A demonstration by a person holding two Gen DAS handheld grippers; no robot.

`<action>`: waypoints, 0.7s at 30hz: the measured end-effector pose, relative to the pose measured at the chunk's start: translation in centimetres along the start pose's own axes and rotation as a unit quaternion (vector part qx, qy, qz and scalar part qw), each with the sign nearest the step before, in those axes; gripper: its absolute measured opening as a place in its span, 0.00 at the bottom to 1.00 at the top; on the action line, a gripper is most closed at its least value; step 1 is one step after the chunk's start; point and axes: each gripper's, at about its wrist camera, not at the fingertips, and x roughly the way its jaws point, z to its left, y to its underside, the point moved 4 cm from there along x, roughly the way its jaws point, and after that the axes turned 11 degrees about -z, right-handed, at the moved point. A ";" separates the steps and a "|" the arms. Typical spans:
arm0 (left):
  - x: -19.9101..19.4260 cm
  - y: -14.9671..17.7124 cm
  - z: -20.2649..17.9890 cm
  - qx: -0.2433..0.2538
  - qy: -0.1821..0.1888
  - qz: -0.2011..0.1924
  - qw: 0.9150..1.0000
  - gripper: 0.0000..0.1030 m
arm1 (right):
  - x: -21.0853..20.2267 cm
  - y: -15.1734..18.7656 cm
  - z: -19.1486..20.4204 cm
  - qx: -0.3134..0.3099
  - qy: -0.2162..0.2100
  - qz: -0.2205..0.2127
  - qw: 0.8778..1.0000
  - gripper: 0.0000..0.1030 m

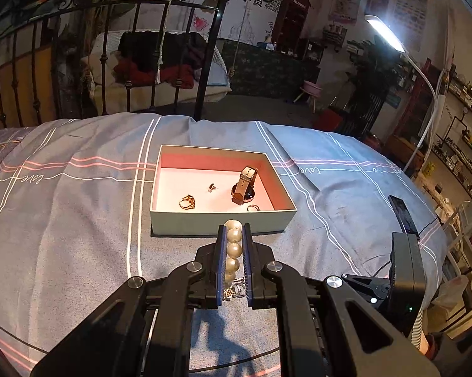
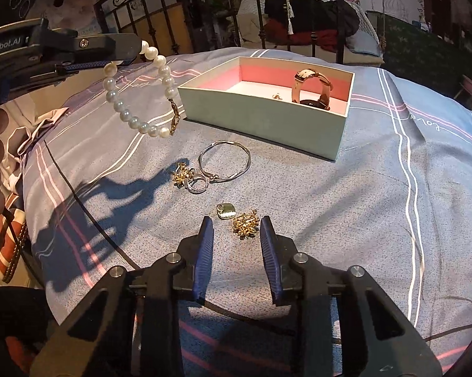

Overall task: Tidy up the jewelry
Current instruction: 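Lift the pearl bracelet with the left tool while the right tool grasps gold flower earrings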

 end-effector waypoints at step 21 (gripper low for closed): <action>0.4 0.2 0.8 -0.017 -0.004 0.010 1.000 0.09 | -1.1 -1.8 0.4 -0.005 0.007 -0.022 1.000 0.18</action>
